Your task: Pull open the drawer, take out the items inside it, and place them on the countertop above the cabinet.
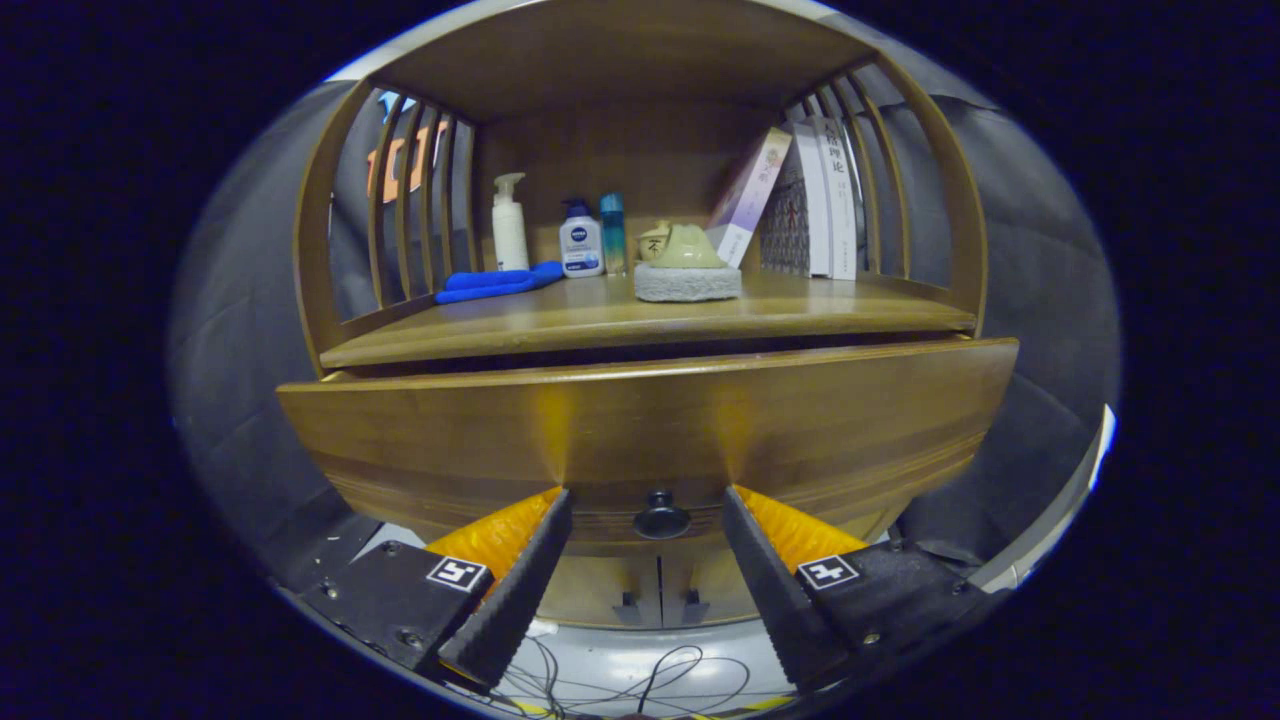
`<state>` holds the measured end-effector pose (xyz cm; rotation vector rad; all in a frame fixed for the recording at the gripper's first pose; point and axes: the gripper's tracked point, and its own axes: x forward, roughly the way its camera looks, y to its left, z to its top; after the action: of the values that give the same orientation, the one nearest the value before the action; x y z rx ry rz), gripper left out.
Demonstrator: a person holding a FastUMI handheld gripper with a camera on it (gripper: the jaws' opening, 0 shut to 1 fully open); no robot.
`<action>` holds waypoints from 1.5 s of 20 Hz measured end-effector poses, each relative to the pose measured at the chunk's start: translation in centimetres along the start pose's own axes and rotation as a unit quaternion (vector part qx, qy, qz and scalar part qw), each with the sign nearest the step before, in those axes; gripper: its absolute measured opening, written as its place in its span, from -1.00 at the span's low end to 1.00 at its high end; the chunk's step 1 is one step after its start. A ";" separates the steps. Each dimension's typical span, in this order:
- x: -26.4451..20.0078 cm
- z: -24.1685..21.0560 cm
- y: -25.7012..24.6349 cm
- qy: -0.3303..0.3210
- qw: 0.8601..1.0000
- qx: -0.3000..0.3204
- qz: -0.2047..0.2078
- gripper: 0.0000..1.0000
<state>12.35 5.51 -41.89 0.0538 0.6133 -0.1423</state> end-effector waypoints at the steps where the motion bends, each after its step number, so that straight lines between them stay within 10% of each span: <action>1: 0.5 0.3 0.0 0.003 1.000 -0.001 0.000 0.96; 17: 2.5 0.8 -0.4 0.012 1.000 -0.024 -0.002 0.96; 30: -15.5 15.3 -4.4 -0.117 0.990 -0.045 0.060 0.95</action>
<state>7.89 1.57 -20.55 -0.0132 0.3800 -0.0033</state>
